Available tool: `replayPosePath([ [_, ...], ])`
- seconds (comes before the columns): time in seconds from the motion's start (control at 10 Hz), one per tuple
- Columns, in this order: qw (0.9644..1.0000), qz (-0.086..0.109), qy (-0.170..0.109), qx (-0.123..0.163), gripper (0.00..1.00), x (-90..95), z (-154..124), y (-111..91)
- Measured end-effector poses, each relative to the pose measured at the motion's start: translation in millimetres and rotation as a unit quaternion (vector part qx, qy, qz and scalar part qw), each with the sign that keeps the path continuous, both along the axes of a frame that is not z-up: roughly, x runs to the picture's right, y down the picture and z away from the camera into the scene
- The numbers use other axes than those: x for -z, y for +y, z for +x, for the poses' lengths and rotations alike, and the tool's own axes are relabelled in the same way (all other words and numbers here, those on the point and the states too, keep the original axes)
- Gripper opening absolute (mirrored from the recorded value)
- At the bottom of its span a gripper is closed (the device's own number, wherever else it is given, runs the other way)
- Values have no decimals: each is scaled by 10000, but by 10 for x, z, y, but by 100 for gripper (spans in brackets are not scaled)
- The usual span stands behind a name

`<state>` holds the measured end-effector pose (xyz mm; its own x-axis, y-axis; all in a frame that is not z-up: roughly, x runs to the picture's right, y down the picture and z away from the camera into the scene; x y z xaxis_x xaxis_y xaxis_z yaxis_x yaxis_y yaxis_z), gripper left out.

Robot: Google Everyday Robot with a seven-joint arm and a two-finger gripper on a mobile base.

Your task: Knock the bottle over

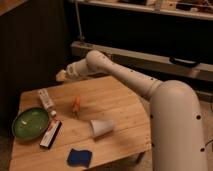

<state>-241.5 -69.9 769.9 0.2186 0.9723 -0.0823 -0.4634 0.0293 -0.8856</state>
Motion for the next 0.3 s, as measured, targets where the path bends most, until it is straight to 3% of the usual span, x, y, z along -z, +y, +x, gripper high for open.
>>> replayPosePath([
  [0.3, 10000, 6, -12, 3, 16, 13, -17, -8],
])
